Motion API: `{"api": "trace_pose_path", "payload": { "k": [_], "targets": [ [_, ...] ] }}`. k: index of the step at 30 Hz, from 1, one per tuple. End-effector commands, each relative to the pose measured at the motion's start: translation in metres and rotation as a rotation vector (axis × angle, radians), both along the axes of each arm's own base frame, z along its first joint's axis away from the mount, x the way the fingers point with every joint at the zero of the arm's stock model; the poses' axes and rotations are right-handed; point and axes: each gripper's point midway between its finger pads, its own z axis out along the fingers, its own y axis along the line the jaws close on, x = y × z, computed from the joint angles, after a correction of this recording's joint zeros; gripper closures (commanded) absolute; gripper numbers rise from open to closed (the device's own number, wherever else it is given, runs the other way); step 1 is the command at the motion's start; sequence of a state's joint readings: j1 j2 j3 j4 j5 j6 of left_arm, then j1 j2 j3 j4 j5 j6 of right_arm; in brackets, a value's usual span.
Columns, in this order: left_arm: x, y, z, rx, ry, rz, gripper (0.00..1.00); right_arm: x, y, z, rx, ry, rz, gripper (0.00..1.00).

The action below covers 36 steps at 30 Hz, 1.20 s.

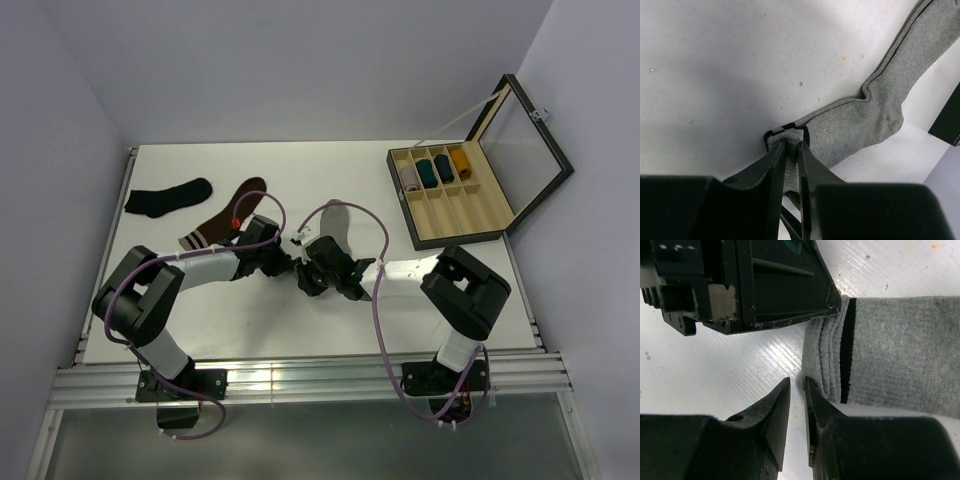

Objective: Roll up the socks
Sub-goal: Roll the sock at the center of the board.

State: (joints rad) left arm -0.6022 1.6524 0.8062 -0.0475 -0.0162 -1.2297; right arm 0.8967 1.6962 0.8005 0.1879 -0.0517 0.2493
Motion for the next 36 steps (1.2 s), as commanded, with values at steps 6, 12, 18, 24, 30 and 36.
{"api": "trace_pose_path", "payload": {
  "k": [6,12,18,24,30,36],
  "targets": [
    [-0.011,0.018,-0.022,0.108,0.057,-0.002,0.78,0.018,0.0,0.028,-0.008,-0.116,-0.031,0.71],
    [-0.011,0.018,-0.022,0.113,0.059,-0.006,0.79,0.02,0.001,0.034,-0.007,-0.141,-0.039,0.7],
    [-0.01,0.015,-0.022,0.11,0.061,-0.013,0.79,0.023,0.001,0.038,-0.028,-0.166,-0.041,0.69],
    [-0.011,0.015,-0.023,0.11,0.066,-0.015,0.79,0.024,0.003,0.034,-0.055,-0.171,-0.038,0.68],
    [-0.012,0.014,-0.025,0.111,0.071,-0.018,0.79,0.02,0.004,0.016,-0.102,-0.147,-0.023,0.65],
    [-0.01,0.014,-0.022,0.111,0.07,-0.017,0.79,0.004,0.003,0.0,-0.144,-0.1,0.021,0.64]
  ]
}}
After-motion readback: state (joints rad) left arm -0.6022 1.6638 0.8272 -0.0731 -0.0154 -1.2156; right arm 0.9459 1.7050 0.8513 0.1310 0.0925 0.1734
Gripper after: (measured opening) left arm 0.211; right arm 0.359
